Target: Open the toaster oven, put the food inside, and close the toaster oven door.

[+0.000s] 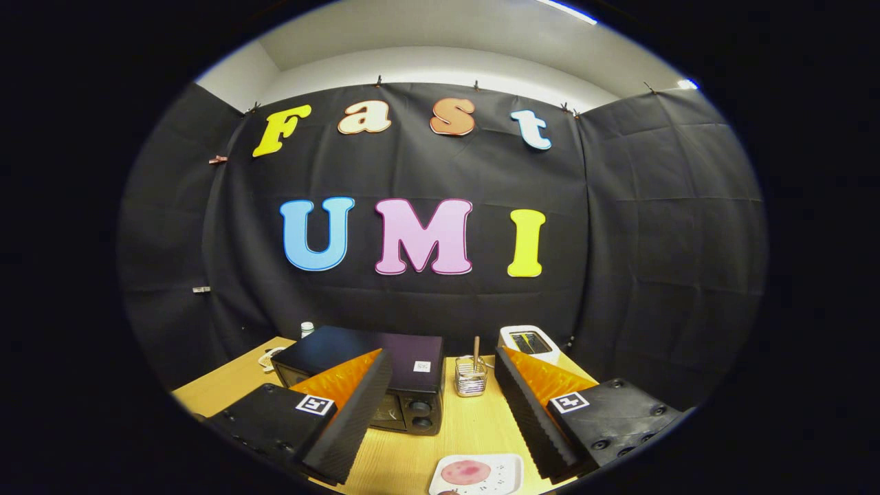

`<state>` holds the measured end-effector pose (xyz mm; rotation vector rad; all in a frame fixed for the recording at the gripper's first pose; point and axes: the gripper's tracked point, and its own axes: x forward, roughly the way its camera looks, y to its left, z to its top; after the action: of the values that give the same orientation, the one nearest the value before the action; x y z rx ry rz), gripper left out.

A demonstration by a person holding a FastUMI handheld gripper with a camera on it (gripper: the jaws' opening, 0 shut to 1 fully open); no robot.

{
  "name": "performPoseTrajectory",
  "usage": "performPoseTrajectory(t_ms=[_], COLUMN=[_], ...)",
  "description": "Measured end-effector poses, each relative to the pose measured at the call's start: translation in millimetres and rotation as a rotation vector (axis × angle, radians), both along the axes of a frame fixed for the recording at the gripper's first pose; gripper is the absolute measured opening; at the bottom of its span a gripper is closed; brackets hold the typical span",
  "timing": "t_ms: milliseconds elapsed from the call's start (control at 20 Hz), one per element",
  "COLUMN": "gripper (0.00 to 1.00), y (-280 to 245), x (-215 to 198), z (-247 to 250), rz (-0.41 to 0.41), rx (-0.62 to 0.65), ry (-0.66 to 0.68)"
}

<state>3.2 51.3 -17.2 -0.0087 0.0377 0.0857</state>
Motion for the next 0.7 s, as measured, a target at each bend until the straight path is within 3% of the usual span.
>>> performPoseTrajectory(t_ms=[700], gripper=[0.98], y=[120], x=[43], z=[-58], rz=[0.084], rx=[0.026], ry=[0.159])
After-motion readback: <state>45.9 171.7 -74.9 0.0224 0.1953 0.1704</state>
